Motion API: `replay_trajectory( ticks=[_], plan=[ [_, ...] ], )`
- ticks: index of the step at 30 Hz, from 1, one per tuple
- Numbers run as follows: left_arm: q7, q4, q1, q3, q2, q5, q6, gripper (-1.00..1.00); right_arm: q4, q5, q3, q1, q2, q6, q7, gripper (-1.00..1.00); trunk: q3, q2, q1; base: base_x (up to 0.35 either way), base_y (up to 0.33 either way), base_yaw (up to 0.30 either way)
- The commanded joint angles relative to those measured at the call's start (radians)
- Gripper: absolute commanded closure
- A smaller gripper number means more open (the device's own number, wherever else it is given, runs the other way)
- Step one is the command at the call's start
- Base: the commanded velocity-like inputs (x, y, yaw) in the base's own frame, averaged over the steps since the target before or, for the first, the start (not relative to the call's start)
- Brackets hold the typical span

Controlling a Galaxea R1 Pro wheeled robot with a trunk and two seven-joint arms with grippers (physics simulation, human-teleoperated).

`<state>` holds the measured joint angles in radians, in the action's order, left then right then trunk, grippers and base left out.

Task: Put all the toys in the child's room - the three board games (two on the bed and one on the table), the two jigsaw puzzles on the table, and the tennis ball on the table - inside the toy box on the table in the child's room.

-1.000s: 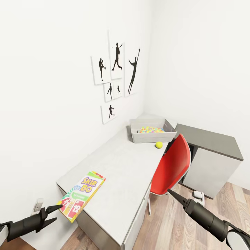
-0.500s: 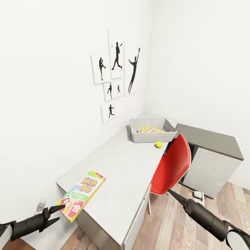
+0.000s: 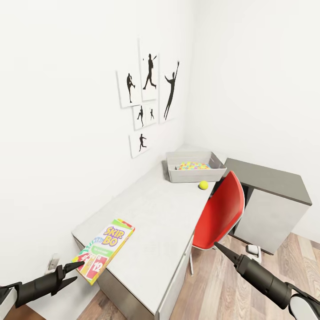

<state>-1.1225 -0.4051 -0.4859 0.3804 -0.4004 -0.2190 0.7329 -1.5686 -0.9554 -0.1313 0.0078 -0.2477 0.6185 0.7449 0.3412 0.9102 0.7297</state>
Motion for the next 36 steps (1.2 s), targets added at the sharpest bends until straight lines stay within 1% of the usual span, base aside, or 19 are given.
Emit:
replay_trajectory(
  ticks=[1, 10, 19, 29, 30, 36],
  plan=[
    [-0.002, 0.000, -0.001, 0.001, 0.001, -0.002, 0.004, -1.00, -0.001, -0.007, -0.001, 0.000, 0.001, 0.007, -0.001, -1.00, 0.001, 0.001, 0.000, 0.000, 0.000, 0.000],
    [-0.002, -0.004, -0.002, 0.000, 0.003, -0.002, -0.004, -1.00, -0.001, -0.006, -0.002, 0.000, 0.001, 0.006, -0.001, -1.00, 0.001, 0.001, 0.000, 0.000, 0.000, 0.000],
    [-0.003, -0.028, -0.002, 0.000, 0.022, -0.002, -0.006, -1.00, -0.001, -0.006, -0.002, 0.000, 0.000, 0.007, -0.001, -1.00, 0.001, 0.001, 0.000, 0.000, 0.000, 0.000],
    [-0.003, -0.032, -0.001, 0.000, 0.027, -0.002, -0.006, -1.00, -0.001, -0.007, -0.002, 0.000, -0.002, 0.007, -0.001, -1.00, 0.001, 0.001, 0.000, 0.000, 0.000, 0.000],
    [-0.003, -0.032, -0.001, 0.000, 0.027, -0.002, -0.006, 1.00, -0.001, -0.007, -0.001, 0.000, -0.001, 0.007, -0.001, -1.00, 0.001, 0.001, 0.000, 0.000, 0.000, 0.000],
    [-0.003, -0.032, -0.002, 0.000, 0.026, -0.002, -0.006, 1.00, -0.001, -0.006, -0.001, 0.000, 0.002, 0.006, -0.001, -1.00, 0.001, 0.001, 0.000, 0.000, 0.000, 0.000]
  ],
)
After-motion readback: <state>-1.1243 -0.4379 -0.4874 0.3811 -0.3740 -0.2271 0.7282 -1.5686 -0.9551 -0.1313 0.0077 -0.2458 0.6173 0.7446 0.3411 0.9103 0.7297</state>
